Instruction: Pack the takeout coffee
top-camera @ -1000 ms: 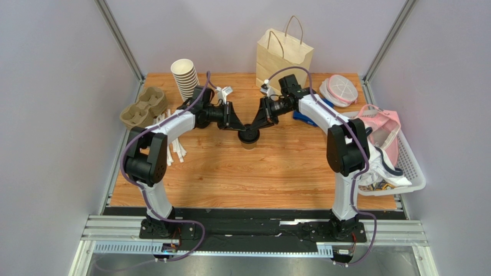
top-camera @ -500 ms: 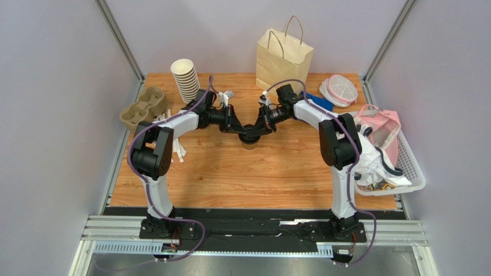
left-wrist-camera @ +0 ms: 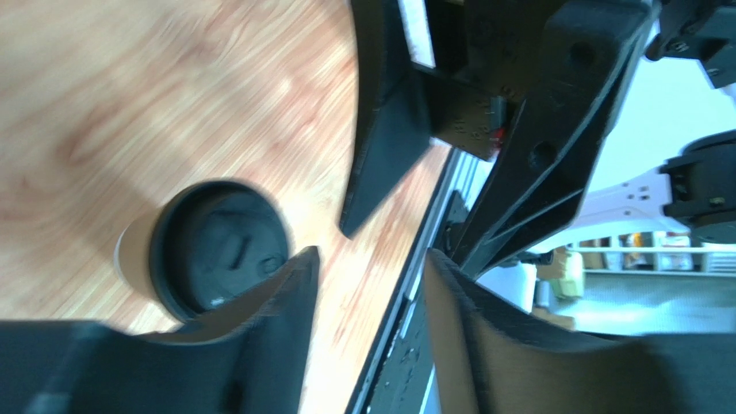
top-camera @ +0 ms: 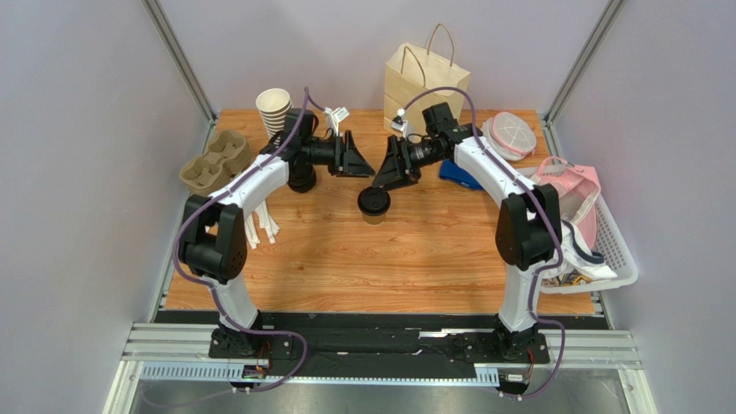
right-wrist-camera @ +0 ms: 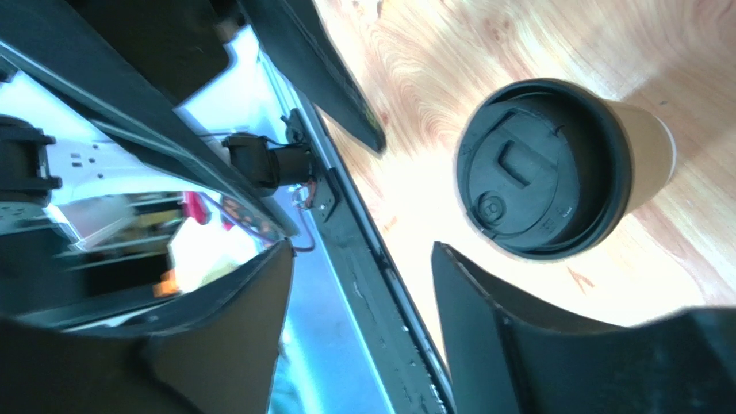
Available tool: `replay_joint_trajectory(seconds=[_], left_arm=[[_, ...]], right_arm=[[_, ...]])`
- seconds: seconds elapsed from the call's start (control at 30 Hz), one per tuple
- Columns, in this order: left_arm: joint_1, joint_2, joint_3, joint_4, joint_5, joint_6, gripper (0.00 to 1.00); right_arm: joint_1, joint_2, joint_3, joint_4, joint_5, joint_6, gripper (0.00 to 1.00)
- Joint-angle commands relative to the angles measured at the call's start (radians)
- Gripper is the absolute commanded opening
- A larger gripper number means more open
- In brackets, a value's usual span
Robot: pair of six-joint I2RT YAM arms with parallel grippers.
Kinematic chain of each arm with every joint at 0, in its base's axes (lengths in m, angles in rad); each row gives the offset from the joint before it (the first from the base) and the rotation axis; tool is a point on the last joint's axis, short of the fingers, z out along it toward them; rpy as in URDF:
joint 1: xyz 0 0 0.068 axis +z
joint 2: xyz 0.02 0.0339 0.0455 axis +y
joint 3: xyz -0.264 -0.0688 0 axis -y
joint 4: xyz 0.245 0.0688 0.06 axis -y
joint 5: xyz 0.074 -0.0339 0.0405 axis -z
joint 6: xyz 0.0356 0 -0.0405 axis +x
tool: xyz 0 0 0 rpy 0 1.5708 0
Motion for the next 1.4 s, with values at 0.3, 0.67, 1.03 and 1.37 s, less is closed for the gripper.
replay_joint_trajectory(seconds=[0.3, 0.67, 1.03, 1.37], left_arm=[[0.177, -0.343, 0.014, -0.129, -0.044, 0.124, 0.80], [0.319, -0.464, -0.111, -0.088, -0.055, 0.090, 0.82], [0.452, -0.498, -0.120, -0.183, -0.063, 0.138, 0.82], [0.595, -0.355, 0.231, -0.675, -0.325, 0.592, 0.99]], right_arm=[[0.083, -0.127, -0.072, -0.159, 0.581, -0.598, 0.78], [0.207, 0.027, 0.009, -0.071, 0.617, -0.635, 0.78], [0.256, 0.205, 0.247, -0.033, 0.621, -0.575, 0.77], [0.256, 0.192, 0.316, -0.025, 0.609, -0.520, 0.84]])
